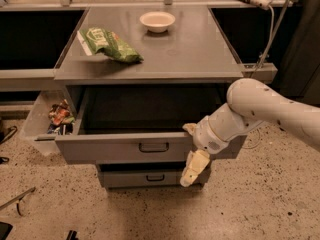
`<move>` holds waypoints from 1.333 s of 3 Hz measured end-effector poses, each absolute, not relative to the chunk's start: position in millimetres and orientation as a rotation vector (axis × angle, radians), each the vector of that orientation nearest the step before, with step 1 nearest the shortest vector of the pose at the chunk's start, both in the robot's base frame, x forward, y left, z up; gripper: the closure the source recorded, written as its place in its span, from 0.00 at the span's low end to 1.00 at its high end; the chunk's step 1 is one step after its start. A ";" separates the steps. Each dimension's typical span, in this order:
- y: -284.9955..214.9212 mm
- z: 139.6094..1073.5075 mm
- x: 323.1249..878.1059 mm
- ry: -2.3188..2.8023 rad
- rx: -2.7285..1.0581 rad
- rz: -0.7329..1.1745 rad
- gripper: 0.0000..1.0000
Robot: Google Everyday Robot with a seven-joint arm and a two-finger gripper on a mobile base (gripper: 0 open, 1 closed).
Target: Open top drawer
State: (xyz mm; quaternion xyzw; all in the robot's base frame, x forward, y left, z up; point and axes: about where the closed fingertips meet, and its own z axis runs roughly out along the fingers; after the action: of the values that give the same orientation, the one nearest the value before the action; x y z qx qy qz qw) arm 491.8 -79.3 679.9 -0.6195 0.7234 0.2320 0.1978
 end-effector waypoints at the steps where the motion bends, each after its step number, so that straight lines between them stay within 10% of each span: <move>1: -80.2 678.9 478.4 2.029 -1.727 0.666 0.00; 4: -75.4 686.1 406.0 2.122 -1.844 0.736 0.00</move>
Offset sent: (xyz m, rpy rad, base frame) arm -0.1430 -0.0112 -0.0152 0.0724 0.1058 -0.0328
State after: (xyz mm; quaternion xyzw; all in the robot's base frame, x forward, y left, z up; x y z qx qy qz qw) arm 406.0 -75.4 686.1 -0.6301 0.7252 0.2516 0.1176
